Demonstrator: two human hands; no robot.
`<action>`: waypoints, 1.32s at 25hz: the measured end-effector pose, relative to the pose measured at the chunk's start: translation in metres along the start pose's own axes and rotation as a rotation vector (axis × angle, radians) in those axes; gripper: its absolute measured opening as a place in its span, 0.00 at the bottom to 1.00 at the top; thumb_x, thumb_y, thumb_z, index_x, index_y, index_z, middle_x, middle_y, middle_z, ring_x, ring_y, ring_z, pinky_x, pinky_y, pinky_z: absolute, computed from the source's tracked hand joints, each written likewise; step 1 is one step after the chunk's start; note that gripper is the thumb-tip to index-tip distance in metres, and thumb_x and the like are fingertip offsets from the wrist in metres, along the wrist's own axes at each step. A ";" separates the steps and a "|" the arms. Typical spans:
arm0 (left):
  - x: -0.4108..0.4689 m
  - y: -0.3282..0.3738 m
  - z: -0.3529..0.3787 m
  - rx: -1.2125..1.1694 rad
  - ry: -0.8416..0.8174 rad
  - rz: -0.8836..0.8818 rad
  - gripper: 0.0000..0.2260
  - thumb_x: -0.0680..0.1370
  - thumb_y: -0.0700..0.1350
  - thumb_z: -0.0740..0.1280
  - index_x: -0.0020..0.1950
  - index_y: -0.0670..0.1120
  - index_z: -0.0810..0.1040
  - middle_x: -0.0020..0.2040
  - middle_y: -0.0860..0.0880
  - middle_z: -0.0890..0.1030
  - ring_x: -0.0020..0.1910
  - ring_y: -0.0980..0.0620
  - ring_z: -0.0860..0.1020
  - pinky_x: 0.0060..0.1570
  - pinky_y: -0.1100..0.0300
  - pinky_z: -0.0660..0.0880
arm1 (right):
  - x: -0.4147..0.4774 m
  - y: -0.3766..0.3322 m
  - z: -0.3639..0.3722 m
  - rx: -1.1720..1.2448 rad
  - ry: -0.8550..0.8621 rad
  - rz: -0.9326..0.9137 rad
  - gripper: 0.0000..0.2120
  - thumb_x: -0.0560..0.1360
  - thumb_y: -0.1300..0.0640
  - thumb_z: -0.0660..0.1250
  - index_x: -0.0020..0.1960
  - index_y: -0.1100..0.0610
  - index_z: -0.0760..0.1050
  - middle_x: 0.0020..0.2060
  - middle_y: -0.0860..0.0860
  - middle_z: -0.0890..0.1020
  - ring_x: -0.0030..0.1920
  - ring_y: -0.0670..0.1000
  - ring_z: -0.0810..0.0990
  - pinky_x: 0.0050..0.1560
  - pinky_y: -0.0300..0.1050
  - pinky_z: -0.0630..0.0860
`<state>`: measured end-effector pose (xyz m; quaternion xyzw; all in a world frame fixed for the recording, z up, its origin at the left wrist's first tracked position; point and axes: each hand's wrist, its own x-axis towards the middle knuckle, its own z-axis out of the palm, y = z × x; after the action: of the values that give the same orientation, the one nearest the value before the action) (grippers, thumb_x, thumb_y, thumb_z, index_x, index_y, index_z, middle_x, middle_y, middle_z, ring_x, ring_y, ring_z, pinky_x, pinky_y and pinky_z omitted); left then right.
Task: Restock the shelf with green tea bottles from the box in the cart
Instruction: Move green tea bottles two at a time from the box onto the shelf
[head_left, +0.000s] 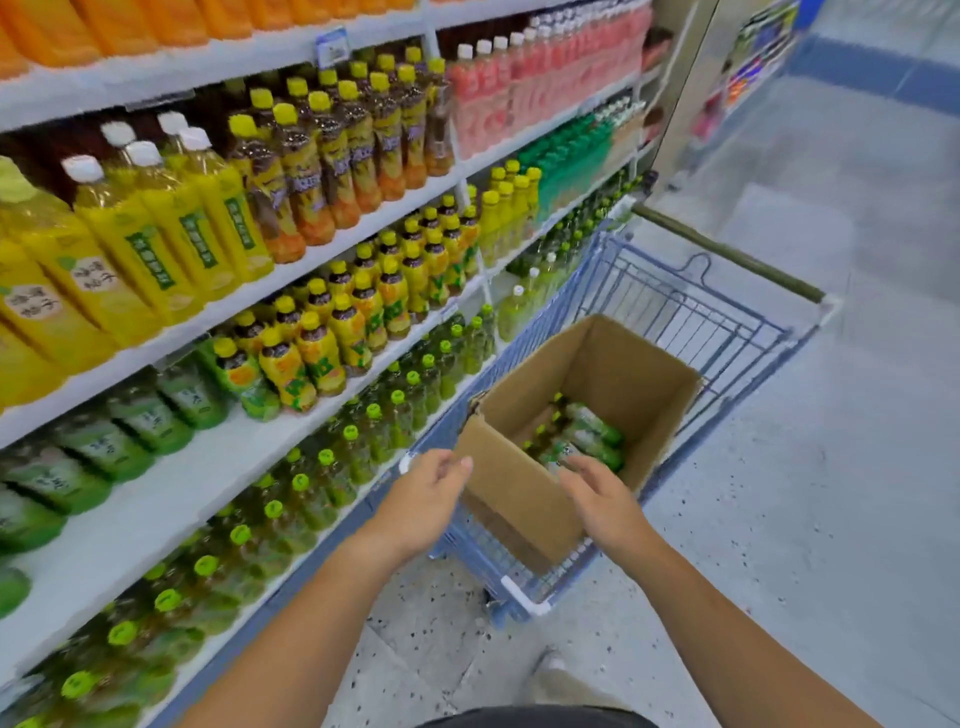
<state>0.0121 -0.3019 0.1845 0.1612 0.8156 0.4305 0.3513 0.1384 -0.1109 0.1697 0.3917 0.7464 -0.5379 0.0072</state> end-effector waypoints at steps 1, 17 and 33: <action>0.013 0.010 0.014 -0.003 -0.013 -0.007 0.25 0.83 0.60 0.58 0.76 0.48 0.67 0.73 0.51 0.71 0.69 0.53 0.71 0.59 0.62 0.65 | 0.012 0.004 -0.016 -0.002 0.006 -0.010 0.24 0.81 0.46 0.62 0.74 0.53 0.68 0.67 0.48 0.74 0.63 0.47 0.74 0.64 0.45 0.69; 0.230 0.081 0.148 -0.103 -0.230 -0.261 0.22 0.83 0.61 0.54 0.67 0.46 0.70 0.55 0.50 0.79 0.44 0.57 0.74 0.43 0.59 0.67 | 0.204 0.049 -0.112 -0.144 0.011 0.243 0.24 0.81 0.43 0.61 0.73 0.52 0.68 0.54 0.47 0.77 0.57 0.50 0.75 0.60 0.48 0.71; 0.418 -0.087 0.258 0.050 -0.070 -0.771 0.22 0.83 0.54 0.60 0.69 0.39 0.71 0.64 0.39 0.78 0.61 0.38 0.77 0.58 0.50 0.75 | 0.459 0.196 -0.084 -0.712 -0.306 0.384 0.23 0.82 0.46 0.57 0.71 0.59 0.69 0.66 0.60 0.76 0.65 0.61 0.74 0.60 0.47 0.69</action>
<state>-0.0933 0.0363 -0.1662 -0.1341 0.8142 0.2409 0.5109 -0.0289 0.2447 -0.1499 0.4124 0.7892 -0.2876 0.3526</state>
